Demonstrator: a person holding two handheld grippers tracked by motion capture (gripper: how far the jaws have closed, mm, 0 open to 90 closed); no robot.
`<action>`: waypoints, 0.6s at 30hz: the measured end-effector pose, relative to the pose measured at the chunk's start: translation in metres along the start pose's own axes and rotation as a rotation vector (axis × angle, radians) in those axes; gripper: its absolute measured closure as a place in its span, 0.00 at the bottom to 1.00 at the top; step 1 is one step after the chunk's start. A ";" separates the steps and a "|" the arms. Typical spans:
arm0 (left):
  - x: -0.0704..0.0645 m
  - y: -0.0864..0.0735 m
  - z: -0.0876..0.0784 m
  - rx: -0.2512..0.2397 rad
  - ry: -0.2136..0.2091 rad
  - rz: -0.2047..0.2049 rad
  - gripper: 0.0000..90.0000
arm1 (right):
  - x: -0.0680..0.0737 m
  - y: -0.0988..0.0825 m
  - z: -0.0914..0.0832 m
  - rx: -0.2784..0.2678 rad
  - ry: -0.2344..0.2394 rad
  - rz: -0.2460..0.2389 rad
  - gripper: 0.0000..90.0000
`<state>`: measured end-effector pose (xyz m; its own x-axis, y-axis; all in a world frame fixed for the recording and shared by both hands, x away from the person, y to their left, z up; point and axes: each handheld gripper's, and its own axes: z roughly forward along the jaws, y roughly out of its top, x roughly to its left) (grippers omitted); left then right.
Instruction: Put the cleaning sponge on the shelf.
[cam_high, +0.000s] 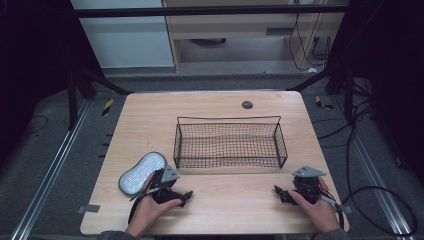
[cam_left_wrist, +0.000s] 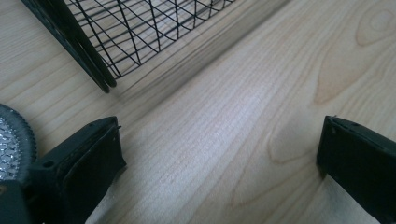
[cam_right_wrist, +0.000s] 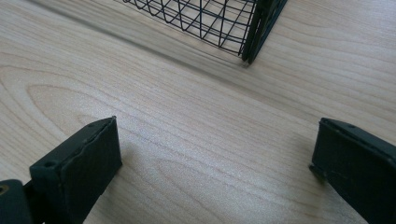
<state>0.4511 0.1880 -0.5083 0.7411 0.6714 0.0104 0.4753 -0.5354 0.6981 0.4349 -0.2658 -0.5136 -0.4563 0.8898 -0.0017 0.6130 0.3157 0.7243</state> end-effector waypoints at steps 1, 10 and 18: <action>0.000 -0.001 -0.002 0.000 -0.011 0.004 0.00 | 0.000 0.000 0.000 0.001 -0.001 0.001 0.01; 0.000 0.000 -0.032 -0.079 0.041 -0.013 0.04 | 0.001 0.002 0.002 0.006 -0.007 0.005 0.00; 0.016 0.015 -0.065 -0.029 0.192 0.001 0.08 | -0.001 0.003 0.003 0.003 0.009 -0.011 0.00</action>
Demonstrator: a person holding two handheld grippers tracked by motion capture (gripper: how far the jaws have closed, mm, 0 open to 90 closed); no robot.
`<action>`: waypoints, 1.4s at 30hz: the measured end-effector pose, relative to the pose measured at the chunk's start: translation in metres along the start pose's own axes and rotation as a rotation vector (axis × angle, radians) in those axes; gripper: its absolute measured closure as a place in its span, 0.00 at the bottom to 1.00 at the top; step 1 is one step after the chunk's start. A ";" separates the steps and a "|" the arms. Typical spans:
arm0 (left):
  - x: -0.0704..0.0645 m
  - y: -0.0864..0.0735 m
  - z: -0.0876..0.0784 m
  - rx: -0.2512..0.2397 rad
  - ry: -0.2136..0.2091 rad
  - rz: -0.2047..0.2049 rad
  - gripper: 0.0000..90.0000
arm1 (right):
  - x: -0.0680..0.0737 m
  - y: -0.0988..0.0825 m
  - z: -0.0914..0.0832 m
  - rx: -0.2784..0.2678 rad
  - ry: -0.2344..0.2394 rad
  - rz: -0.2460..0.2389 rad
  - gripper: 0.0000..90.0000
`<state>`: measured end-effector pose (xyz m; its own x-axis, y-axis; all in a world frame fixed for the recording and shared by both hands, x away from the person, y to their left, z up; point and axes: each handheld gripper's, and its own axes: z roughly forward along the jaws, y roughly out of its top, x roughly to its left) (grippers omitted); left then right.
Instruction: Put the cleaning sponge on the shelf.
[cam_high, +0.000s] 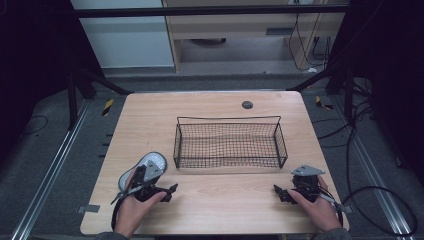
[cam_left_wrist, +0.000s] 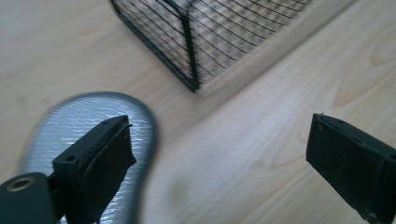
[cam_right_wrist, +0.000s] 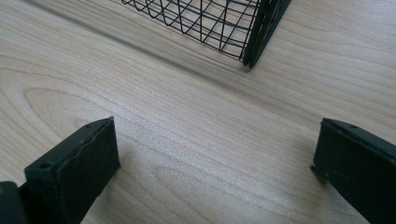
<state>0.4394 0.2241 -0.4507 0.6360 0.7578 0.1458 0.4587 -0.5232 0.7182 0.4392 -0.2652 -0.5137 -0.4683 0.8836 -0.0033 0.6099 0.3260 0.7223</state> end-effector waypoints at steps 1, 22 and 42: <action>0.003 0.004 -0.004 0.012 0.007 0.010 0.07 | 0.000 0.000 0.000 0.000 0.002 -0.002 0.00; 0.066 0.033 0.007 0.317 0.045 0.026 0.04 | -0.004 0.005 0.004 0.003 0.003 -0.006 0.00; 0.088 0.019 0.024 0.446 -0.030 0.003 0.06 | -0.004 0.004 0.004 0.001 0.003 -0.004 0.00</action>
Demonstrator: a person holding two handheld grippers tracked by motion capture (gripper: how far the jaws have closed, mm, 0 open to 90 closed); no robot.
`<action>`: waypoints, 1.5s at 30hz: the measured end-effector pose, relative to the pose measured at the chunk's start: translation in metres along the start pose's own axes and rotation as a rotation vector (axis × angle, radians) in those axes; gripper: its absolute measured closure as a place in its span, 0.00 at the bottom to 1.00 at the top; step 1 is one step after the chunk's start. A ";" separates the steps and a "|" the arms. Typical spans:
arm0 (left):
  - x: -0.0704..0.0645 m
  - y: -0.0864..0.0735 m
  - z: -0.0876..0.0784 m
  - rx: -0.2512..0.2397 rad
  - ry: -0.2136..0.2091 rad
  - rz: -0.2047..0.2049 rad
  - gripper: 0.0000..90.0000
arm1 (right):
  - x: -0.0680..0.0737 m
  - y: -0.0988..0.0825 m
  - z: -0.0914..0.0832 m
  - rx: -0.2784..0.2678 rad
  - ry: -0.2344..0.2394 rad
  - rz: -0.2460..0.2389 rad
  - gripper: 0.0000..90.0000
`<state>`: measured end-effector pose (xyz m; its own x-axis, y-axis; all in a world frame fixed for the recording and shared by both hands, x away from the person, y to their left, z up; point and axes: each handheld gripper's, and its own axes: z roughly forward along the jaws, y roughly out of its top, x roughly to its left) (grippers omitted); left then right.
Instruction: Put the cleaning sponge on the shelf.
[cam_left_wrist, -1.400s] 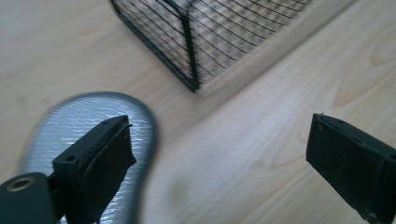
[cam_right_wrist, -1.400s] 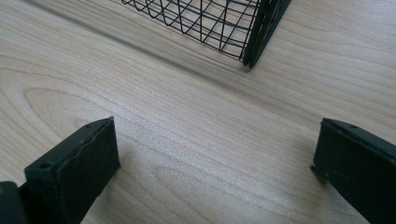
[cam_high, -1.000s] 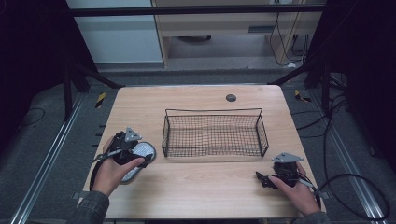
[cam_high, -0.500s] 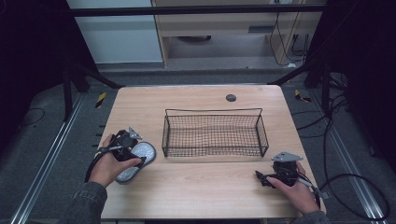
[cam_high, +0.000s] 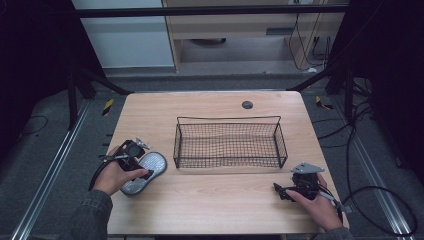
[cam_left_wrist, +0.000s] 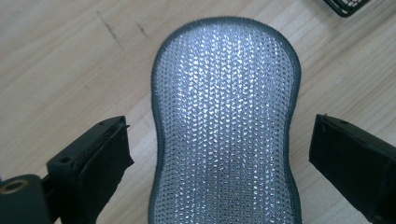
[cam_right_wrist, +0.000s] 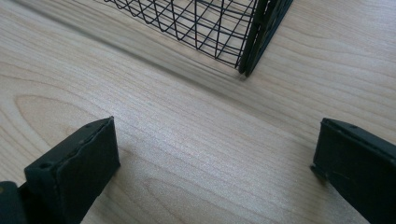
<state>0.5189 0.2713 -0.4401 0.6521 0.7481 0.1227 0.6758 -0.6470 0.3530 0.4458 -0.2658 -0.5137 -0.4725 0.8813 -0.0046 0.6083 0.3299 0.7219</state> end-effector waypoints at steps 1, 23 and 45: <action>0.001 0.000 0.002 0.015 -0.005 -0.002 0.05 | 0.000 0.000 0.000 0.000 0.000 0.000 0.00; 0.007 -0.004 0.028 0.064 -0.062 -0.012 0.04 | 0.000 0.000 0.000 0.000 0.001 0.000 0.00; 0.014 -0.013 0.033 0.034 -0.091 -0.024 0.12 | 0.001 -0.001 -0.001 0.001 0.004 0.002 0.00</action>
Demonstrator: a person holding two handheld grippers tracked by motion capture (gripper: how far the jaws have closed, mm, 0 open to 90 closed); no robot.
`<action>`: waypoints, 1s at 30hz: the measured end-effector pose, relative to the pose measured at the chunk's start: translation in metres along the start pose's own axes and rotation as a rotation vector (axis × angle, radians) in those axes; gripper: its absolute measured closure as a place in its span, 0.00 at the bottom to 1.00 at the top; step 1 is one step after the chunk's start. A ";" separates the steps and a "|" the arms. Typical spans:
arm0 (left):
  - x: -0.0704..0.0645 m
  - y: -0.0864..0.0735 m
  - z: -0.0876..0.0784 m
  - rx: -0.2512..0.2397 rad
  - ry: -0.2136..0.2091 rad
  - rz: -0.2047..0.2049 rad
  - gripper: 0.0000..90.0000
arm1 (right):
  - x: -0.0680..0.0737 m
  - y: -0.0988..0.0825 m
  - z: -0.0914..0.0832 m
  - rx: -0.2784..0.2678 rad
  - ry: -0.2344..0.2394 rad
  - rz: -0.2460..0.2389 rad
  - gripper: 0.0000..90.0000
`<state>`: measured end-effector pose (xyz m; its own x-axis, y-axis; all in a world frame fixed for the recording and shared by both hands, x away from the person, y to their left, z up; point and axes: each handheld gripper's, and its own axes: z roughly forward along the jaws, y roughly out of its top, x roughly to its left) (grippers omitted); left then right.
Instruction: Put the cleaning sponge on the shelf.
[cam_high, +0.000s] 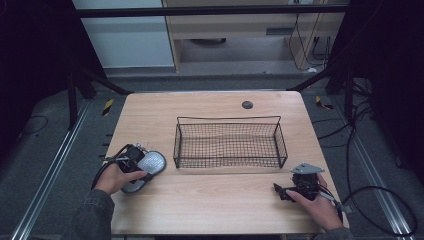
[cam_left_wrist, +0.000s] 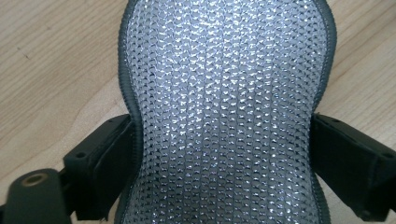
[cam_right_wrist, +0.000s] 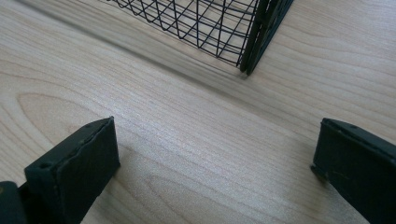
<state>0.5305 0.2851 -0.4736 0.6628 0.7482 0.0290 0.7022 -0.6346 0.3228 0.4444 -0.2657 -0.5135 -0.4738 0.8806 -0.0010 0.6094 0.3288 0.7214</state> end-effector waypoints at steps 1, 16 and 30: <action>0.000 0.000 -0.001 -0.002 -0.001 0.005 0.12 | 0.000 0.000 0.000 0.000 0.000 0.000 0.00; -0.007 0.004 -0.049 -0.145 0.073 0.081 0.14 | 0.000 0.000 0.000 0.000 -0.001 -0.001 0.00; -0.014 0.017 -0.091 -0.210 0.127 0.142 0.14 | 0.000 0.000 0.000 0.000 -0.002 -0.003 0.00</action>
<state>0.5098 0.2811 -0.3826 0.7035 0.6815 0.2017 0.5268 -0.6905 0.4957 0.4445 -0.2658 -0.5136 -0.4747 0.8801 -0.0043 0.6077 0.3313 0.7217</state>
